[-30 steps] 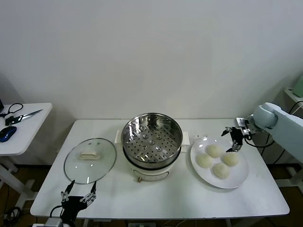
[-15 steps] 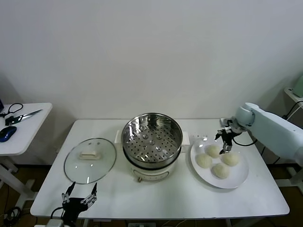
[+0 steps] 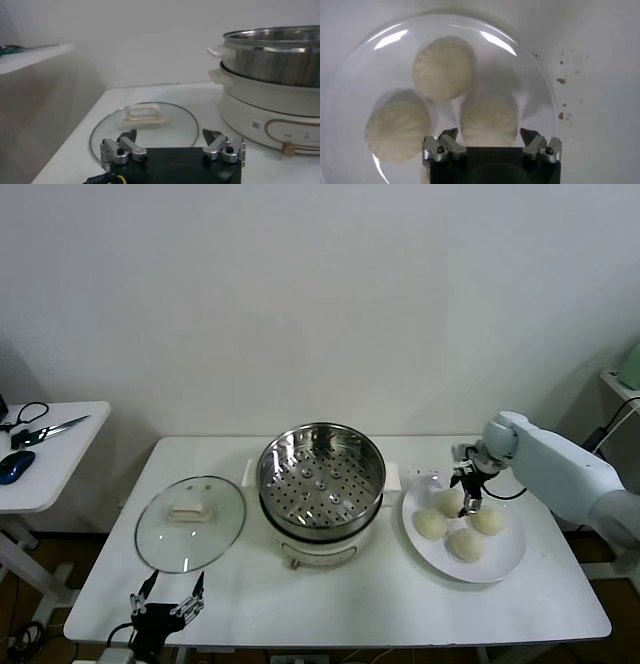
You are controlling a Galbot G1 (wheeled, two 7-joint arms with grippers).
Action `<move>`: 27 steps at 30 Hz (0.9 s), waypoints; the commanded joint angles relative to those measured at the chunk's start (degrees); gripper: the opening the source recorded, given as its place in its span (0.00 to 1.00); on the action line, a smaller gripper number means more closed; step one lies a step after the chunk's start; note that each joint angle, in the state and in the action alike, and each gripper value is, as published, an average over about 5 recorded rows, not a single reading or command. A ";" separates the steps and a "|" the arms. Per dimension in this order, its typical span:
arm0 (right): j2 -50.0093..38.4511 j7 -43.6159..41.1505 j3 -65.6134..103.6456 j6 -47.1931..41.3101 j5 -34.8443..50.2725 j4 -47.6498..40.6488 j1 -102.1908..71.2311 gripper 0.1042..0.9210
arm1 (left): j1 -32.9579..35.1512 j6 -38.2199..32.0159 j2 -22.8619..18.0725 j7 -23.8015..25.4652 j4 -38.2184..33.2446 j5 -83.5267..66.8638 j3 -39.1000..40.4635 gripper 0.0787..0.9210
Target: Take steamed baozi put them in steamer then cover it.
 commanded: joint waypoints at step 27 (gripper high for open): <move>8.92 -3.25 -32.23 32.27 17.31 31.09 50.95 0.68 | 0.76 -0.14 0.47 -0.06 -1.32 1.17 0.22 0.88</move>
